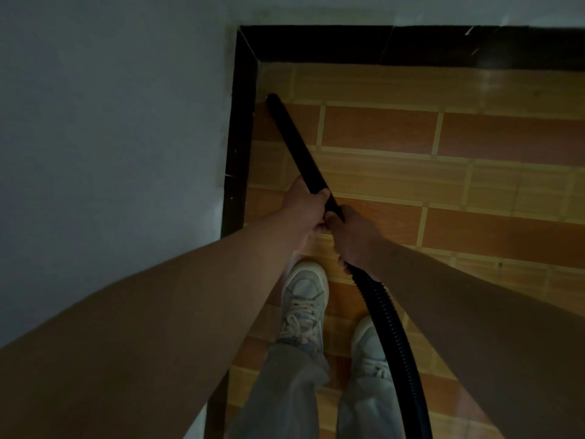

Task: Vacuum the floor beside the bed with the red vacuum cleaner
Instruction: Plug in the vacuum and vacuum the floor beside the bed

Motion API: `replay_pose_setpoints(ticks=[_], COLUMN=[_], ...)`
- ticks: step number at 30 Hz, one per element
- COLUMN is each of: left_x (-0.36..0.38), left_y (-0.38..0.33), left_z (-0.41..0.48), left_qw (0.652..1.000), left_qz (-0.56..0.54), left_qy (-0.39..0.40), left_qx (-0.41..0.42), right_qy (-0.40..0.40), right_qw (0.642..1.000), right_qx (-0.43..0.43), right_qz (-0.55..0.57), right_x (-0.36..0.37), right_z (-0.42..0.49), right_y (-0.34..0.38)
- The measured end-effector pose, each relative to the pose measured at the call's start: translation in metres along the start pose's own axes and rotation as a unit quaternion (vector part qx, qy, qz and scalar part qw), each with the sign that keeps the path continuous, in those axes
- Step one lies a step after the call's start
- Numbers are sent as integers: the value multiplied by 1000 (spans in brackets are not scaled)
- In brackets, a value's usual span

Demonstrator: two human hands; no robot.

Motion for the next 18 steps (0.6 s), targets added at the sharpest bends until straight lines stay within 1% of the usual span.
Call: replay_pose_setpoints(ticks=[4, 8, 13, 18], left_x=[0, -2, 1, -1], left_y=[-5, 2, 1, -4], left_z=[0, 1, 1, 3], left_qw=[1000, 1000, 1000, 1000], left_qz=[-1, -10, -12, -12], left_qy=[-1, -13, 0, 4], left_qx=[13, 21, 18, 17], right_qy=[0, 10, -4, -18], right_qw=[1000, 1000, 1000, 999], right_qx=[-3, -3, -8, -4], right_qz=[26, 16, 6, 28], right_x=[-1, -2, -3, -3], right_z=[1, 0, 0, 3], right_y=[2, 4, 4, 6])
Point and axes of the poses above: each hand's wrist, its own z-axis towards the middle knuckle, its own x-axis out of the palm, y = z × x, the point moved 9 cm from there along z, towards the middle knuckle, and after that the axes turned 7 degrees about -x, right-handed, at the moved point
